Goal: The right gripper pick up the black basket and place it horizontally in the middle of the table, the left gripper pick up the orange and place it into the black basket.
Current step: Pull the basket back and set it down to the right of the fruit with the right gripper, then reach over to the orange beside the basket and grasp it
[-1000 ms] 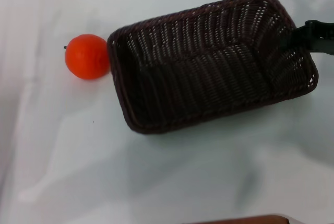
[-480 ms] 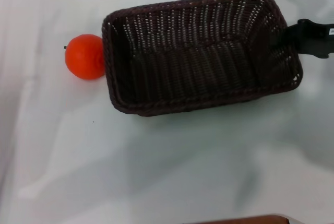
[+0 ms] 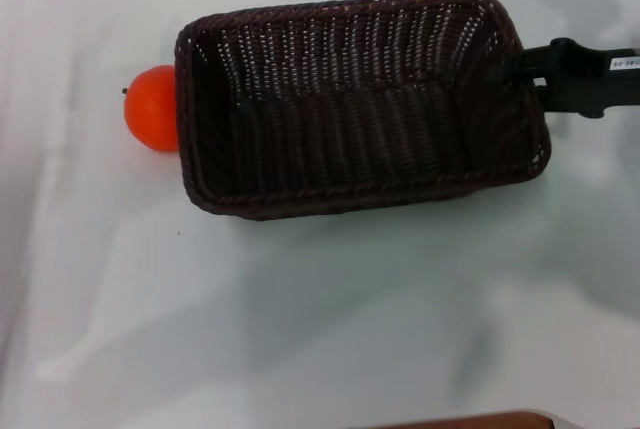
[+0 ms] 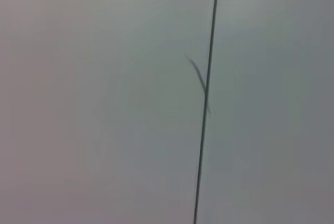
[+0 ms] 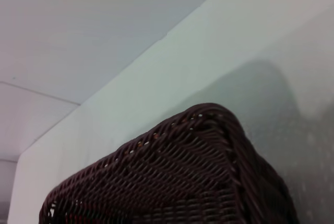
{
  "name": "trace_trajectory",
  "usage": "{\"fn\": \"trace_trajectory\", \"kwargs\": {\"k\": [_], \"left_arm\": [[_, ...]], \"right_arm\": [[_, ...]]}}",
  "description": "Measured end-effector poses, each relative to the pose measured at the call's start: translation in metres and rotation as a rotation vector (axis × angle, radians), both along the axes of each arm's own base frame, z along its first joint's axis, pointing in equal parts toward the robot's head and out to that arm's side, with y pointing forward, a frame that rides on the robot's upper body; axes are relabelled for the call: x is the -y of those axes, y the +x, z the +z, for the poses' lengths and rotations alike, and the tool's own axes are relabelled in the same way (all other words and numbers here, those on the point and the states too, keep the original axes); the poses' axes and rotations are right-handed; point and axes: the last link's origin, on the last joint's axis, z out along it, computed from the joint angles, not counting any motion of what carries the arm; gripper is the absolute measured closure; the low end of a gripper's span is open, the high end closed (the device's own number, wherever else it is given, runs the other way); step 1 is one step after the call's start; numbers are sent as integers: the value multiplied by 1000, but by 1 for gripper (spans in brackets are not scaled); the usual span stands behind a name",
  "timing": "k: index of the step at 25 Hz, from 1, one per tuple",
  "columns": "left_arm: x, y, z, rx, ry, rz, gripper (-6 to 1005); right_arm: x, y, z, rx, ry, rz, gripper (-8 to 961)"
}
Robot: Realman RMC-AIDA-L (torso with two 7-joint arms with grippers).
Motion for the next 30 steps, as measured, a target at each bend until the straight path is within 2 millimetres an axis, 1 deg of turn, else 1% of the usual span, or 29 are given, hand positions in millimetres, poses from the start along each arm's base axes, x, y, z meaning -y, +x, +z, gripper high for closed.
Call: {"fn": "trace_trajectory", "kwargs": {"k": [1,4,6,8,11,15,16,17,19,21,25,30], "left_arm": [[0,0,-1,-3,-7,0,199],[0,2,-6,-7,-44,-13,199],[0,3,-7,5,-82,-34,198],[-2,2,-5,26,-150,-71,198],[-6,-1,0,26,-298,-120,200],[-15,-10,5,10,-492,-111,202],[-18,-11,5,0,-539,-102,202],[-21,-12,4,-8,-566,-93,203],[-29,-12,0,-30,-619,-68,204],[-36,-10,-5,-54,-652,-47,204],[-48,-2,-22,-107,-719,-30,205],[-55,9,-38,-151,-775,-54,206]], "right_arm": [[0,0,-2,-5,-5,2,577],[1,0,-4,-12,-16,10,447],[3,0,0,-13,-12,21,361],[5,0,8,-16,5,47,310],[9,1,19,-39,40,89,234],[18,4,35,-70,97,174,132],[22,4,42,-66,118,210,129],[22,4,42,-66,118,210,126],[27,6,54,-62,164,269,121],[29,6,56,-64,179,283,121],[37,9,66,-86,238,318,121],[47,17,78,-103,317,329,121]]}}
